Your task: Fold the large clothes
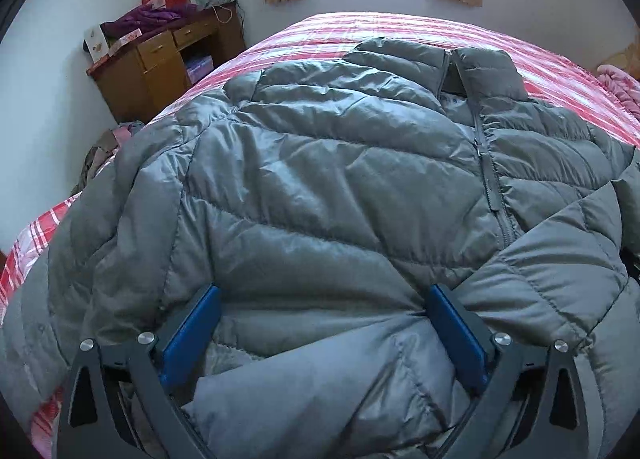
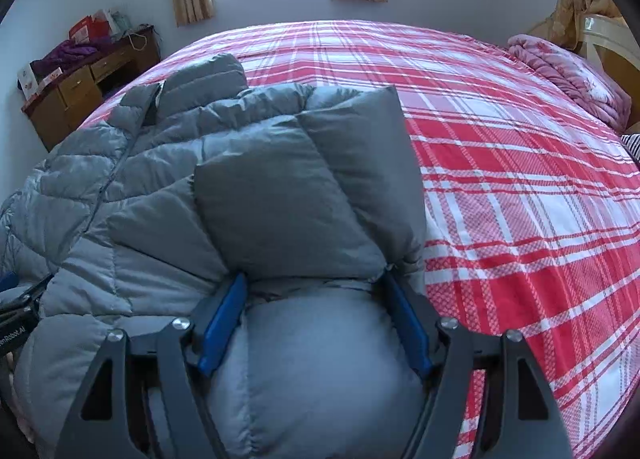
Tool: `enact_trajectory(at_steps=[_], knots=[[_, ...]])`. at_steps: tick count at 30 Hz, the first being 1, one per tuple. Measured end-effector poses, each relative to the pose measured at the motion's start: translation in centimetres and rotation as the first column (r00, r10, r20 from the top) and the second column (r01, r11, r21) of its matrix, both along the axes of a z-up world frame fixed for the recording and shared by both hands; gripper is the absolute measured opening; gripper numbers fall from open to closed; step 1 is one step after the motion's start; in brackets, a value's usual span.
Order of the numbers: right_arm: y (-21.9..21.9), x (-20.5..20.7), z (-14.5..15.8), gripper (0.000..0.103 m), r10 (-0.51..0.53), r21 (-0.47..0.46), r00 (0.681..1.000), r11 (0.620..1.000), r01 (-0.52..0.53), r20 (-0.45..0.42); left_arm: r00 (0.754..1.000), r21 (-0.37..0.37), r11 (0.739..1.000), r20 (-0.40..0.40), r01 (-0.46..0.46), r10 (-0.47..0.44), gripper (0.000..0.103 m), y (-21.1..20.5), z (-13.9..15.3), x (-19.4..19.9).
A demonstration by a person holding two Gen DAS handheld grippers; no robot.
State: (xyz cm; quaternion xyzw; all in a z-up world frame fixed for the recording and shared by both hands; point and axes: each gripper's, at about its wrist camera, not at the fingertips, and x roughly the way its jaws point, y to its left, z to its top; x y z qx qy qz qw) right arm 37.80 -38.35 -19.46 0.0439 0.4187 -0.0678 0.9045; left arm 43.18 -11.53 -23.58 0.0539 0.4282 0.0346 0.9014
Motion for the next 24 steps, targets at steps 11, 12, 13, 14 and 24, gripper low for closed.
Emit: enact_trajectory(at_steps=[11,12,13,14,24], knots=[[2.2,-3.0,5.6,0.076,0.020,-0.077,0.998,0.997,-0.015,0.059,0.984,0.006,0.996,0.155,0.084,-0.084,0.102,1.3,6.3,-7.3],[3.0,-3.9,6.6,0.078,0.037,-0.071,0.996,0.997,-0.031,0.082,0.985,0.017,0.996,0.150,0.087,-0.089,0.102,1.3,5.8,-7.6],[4.0,-4.8,7.2,0.081,0.059,-0.061,0.993,0.997,-0.053,0.105,0.987,0.032,0.996,0.138,0.084,-0.087,0.102,1.2,5.2,-7.6],[5.2,-5.6,7.6,0.081,0.087,-0.048,0.989,0.996,-0.081,0.124,0.990,0.052,0.996,0.114,0.074,-0.079,0.102,1.2,4.4,-7.1],[9.3,-4.4,0.3,0.081,0.140,-0.023,0.990,0.990,-0.140,0.012,0.999,-0.045,0.998,0.017,0.050,-0.049,0.102,2.8,0.6,-5.0]])
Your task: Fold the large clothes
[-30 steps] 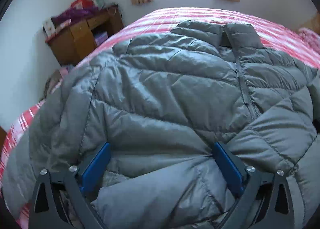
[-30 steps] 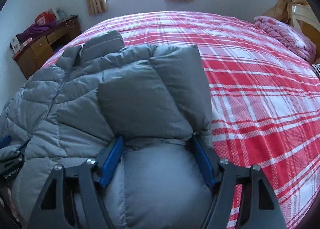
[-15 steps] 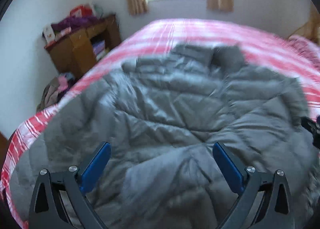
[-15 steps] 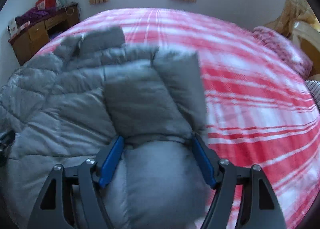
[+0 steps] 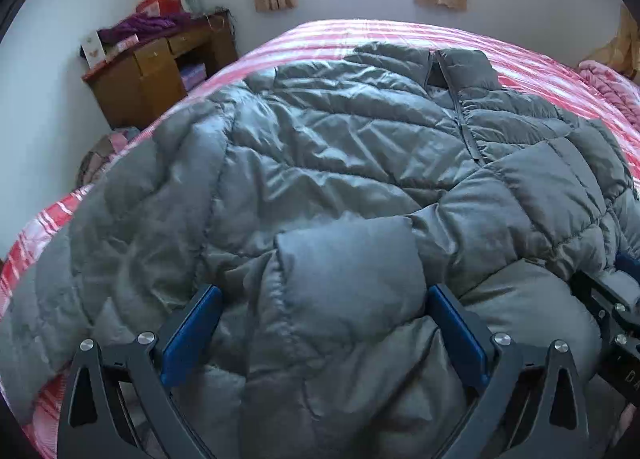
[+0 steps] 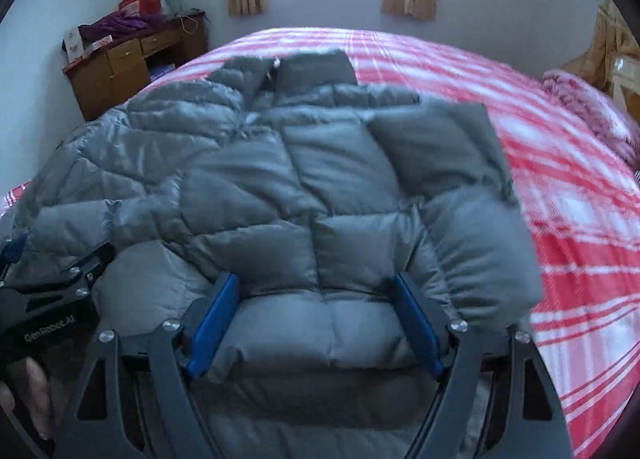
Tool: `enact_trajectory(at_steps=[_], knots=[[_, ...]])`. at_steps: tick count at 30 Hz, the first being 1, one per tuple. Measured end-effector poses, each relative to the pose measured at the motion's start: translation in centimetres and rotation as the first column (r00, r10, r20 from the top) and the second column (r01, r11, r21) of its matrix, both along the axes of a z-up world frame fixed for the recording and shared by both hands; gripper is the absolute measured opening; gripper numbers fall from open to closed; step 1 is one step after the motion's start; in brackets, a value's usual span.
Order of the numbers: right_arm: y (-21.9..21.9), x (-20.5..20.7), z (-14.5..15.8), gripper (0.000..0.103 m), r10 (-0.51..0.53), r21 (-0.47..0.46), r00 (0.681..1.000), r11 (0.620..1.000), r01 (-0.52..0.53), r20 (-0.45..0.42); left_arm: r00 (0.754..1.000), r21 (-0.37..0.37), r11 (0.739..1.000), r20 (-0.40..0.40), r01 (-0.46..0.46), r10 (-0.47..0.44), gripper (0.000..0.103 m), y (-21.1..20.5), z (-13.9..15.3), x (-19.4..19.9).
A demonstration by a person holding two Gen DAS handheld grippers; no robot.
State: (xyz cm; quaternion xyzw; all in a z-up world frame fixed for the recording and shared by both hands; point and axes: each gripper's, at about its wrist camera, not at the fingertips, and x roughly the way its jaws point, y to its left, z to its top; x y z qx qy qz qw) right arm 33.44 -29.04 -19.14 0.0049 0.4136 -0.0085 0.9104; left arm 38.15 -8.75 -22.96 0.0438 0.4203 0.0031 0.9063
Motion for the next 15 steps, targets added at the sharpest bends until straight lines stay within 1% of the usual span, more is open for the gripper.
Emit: enact_trajectory(at_steps=[2,8,15], knots=[[-0.2,0.2,-0.2,0.081,-0.006,0.010,1.000,1.000,0.007,-0.012,1.000,-0.023,1.000,-0.009,-0.006,0.006,0.102,0.3,-0.2,0.3],[0.8,0.5,-0.8,0.082,-0.010,-0.040,1.000,0.999,0.009,-0.025,1.000,-0.012,1.000,-0.010,-0.010,0.010,0.102,0.0,-0.4,0.2],[0.7,0.4,-0.8,0.083,-0.019,-0.077,0.999,0.997,0.017,-0.030,1.000,0.000,1.000,-0.009,-0.012,0.012,0.102,-0.2,-0.6,0.3]])
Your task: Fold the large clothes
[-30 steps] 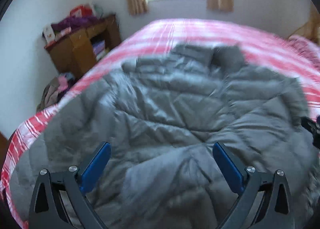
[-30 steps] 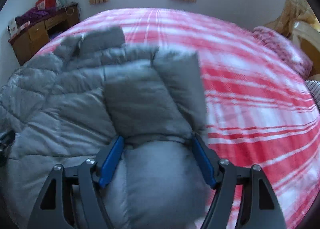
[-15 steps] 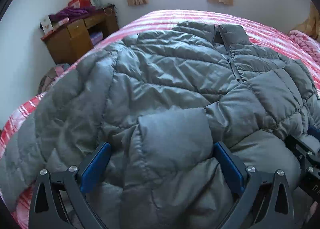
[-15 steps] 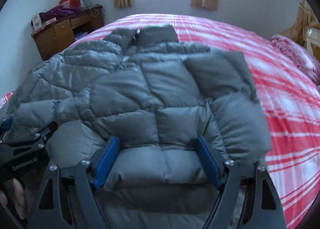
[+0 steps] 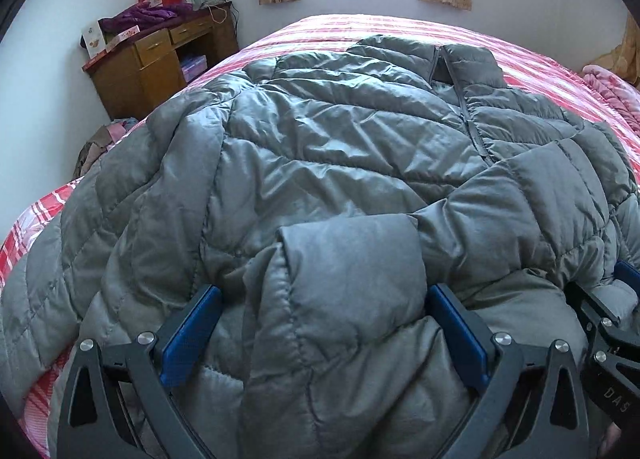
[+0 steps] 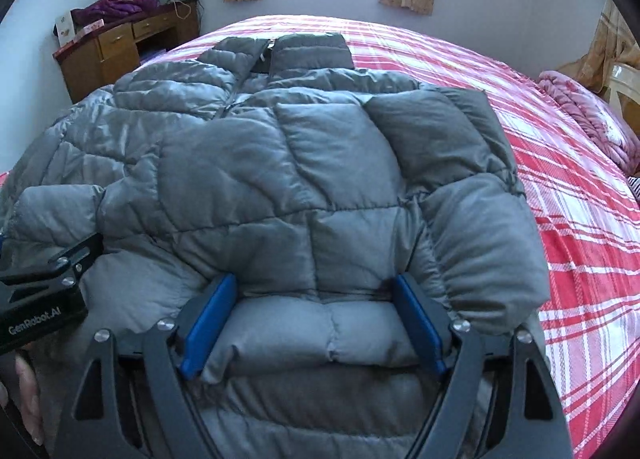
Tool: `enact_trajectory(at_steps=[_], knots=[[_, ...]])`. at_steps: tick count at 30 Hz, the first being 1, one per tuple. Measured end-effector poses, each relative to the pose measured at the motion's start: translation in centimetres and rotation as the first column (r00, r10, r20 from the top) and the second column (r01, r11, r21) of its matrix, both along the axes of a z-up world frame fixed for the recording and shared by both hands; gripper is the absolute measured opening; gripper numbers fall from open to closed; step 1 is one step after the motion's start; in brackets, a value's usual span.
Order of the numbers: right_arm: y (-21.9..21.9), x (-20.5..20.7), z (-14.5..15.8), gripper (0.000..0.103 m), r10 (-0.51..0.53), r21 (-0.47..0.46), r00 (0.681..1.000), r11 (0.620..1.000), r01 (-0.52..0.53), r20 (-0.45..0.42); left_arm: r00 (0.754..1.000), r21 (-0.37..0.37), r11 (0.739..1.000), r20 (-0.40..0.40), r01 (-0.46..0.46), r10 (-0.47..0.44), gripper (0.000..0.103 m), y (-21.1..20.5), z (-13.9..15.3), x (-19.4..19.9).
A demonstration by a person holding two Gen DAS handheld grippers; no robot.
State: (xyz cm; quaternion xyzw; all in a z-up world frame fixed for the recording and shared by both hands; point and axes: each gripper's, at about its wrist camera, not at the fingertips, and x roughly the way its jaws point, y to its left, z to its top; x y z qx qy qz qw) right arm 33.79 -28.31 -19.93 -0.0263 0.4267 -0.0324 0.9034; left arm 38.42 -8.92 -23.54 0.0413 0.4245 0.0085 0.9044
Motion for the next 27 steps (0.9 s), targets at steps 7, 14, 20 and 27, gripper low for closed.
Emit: enact_trajectory(at_steps=[7,14,20,27], knots=[[0.2,0.1,-0.1,0.084,-0.005,-0.017,1.000,1.000,0.005,-0.001,1.000,-0.001,1.000,-0.001,0.000,0.000,0.102,0.0,0.0,0.0],[0.2,0.3,-0.1,0.085,-0.008,-0.021,1.000,1.000,0.008,-0.007,1.000,-0.003,1.000,-0.001,-0.001,0.001,0.102,0.0,-0.1,0.0],[-0.8,-0.8,1.4,0.089,-0.023,0.020,1.000,1.000,0.023,-0.010,0.999,-0.023,0.999,0.007,0.042,-0.041,0.102,1.7,3.5,-1.7],[-0.7,-9.1,5.8,0.099,0.003,0.093,0.998,0.996,-0.010,0.068,0.986,0.006,0.999,0.163,-0.042,0.041,0.102,13.0,9.7,-9.0]])
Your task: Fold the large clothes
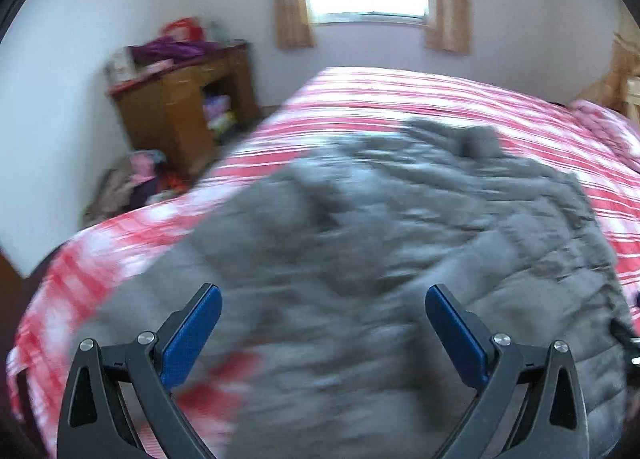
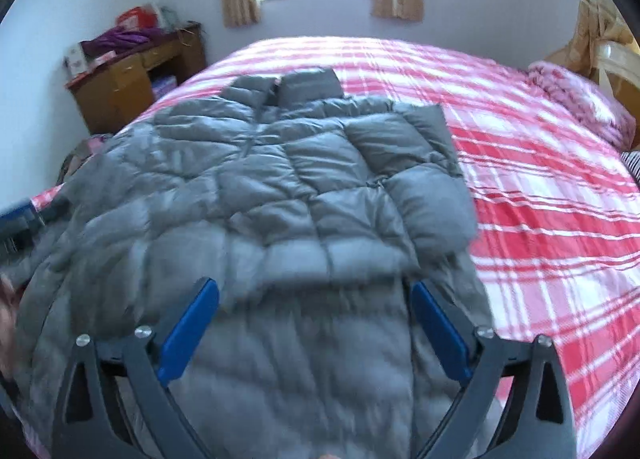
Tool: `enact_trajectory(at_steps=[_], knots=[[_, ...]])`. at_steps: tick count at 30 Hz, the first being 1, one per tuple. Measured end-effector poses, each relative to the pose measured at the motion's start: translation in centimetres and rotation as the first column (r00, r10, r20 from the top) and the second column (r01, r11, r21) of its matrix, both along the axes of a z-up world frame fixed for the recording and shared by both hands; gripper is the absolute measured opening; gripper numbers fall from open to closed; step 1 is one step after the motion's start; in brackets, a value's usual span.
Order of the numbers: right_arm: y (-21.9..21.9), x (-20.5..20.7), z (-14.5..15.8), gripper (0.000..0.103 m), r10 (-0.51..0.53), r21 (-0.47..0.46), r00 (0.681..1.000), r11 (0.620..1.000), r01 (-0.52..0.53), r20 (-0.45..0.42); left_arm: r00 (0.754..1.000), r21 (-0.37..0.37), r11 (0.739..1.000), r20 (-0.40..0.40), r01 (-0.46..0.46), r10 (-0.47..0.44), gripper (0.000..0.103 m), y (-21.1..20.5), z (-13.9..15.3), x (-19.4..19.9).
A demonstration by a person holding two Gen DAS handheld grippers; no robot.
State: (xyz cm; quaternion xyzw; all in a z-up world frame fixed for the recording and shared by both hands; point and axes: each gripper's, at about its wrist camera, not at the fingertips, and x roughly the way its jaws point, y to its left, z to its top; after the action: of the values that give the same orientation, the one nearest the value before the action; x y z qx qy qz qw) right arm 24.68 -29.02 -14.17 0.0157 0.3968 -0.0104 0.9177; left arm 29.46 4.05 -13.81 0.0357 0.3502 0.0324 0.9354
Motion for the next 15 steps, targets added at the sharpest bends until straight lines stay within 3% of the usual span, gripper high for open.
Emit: enact_trajectory(at_steps=[3,5,7,9,12,13,14,15], knots=[[0.6,-3.3,0.4,0.099,0.024,-0.025,0.999,0.999,-0.023,0.028,0.984,0.062,0.983,-0.005,-0.175,0.176,0.102,6.9,-0.9,-1.5],[1.0,-5.0,0.5,0.099,0.031,-0.019,0.999,0.999,-0.030,0.042,0.947,0.072,0.946,-0.041,-0.316,0.319,0.102,12.5,-2.1,-2.5],[1.8,-6.2,0.4,0.099,0.040,-0.019,0.998,0.999,-0.039,0.058,0.915,0.002,0.920,-0.110,-0.391,0.389,0.102,16.9,-3.5,-3.3],[2.3,-6.7,0.4,0.099,0.050,-0.018,0.996,0.999,-0.049,0.068,0.898,-0.086,0.901,-0.169,-0.425,0.407,0.102,19.7,-4.7,-3.7],[3.5,-7.5,0.2,0.099,0.072,-0.018,0.994,0.997,-0.071,0.079,0.909,-0.224,0.890,-0.226,-0.397,0.349,0.098,21.0,-6.2,-3.2],[3.9,-7.5,0.1,0.099,0.079,-0.020,0.994,0.997,-0.078,0.078,0.918,-0.266,0.886,-0.228,-0.379,0.324,0.071,21.0,-6.5,-2.9],[4.1,-7.4,0.0,0.099,0.082,-0.023,0.994,0.997,-0.080,0.077,0.927,-0.302,0.884,-0.230,-0.358,0.297,0.055,21.0,-6.7,-2.6],[4.2,-7.5,0.0,0.099,0.083,-0.026,0.994,0.996,-0.081,0.076,0.931,-0.314,0.885,-0.236,-0.344,0.278,0.049,20.8,-6.9,-2.1]])
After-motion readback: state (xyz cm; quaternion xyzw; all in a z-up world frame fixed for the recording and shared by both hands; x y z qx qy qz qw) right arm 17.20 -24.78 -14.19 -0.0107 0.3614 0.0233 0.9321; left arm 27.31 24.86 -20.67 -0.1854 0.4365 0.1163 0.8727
